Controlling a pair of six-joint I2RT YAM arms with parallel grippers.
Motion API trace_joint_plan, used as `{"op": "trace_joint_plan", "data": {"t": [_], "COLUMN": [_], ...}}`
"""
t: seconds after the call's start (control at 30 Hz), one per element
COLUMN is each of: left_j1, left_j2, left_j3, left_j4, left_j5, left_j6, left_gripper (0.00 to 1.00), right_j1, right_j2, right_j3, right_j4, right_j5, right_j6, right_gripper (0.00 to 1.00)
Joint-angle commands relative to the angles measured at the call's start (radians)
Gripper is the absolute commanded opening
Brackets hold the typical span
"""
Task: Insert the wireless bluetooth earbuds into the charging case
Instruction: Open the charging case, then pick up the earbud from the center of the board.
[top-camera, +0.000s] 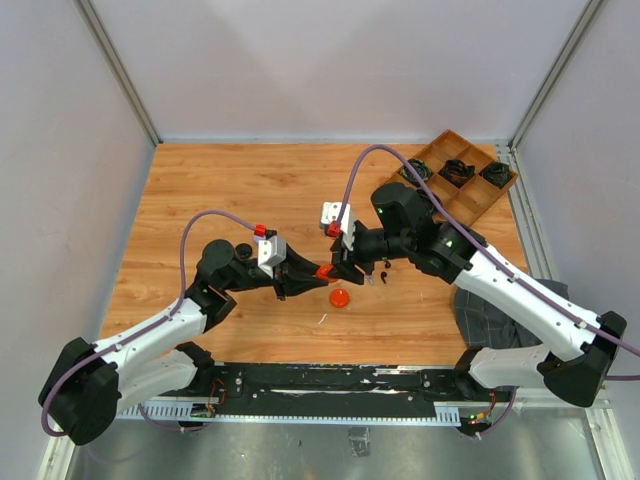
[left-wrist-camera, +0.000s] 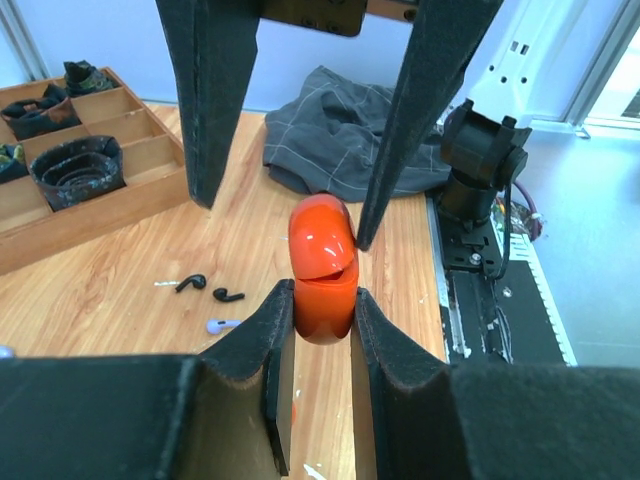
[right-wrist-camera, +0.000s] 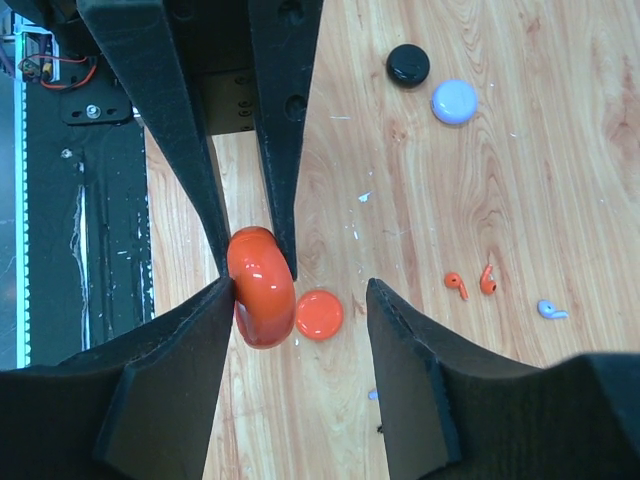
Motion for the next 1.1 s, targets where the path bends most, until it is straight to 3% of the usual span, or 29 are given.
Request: {"op": "trace_joint_plan", "data": {"t": [0.0, 0.27, 0.47, 0.77, 1.07], "left_j1": [-0.002, -0.002, -0.002, 0.011, 0.095], "left_j2": [-0.023, -0.039, -0.046, -0.008, 0.064], "left_j3": [-0.023, -0.04, -0.08, -0.229, -0.305], "left_j4": [0.037, 0.036, 0.049, 0.274, 0.403], "left_j5": [0.034, 0.029, -0.068, -0.318, -0.376], "left_j6": [0.015, 0.017, 0.025, 0.031, 0.015], "left_gripper": [0.0, 0.0, 0.0, 0.0, 0.0], "right_j1": [0.006, 0.006, 0.006, -0.017, -0.105], "right_j2": [-0.033, -0.033, -0.044, 0.022, 0.184], "right_j3": [0.0, -0.005, -0.009, -0.039, -0.069], "right_j4": [0.04, 0.063, 0.079, 0.082, 0.131], "right_j5": [0.073, 0.127, 0.131, 0.258, 0.248], "right_j6": [0.01, 0.027, 0.056, 0.141, 0.159], "right_gripper": [0.56, 0.56, 0.6, 0.67, 0.66]}}
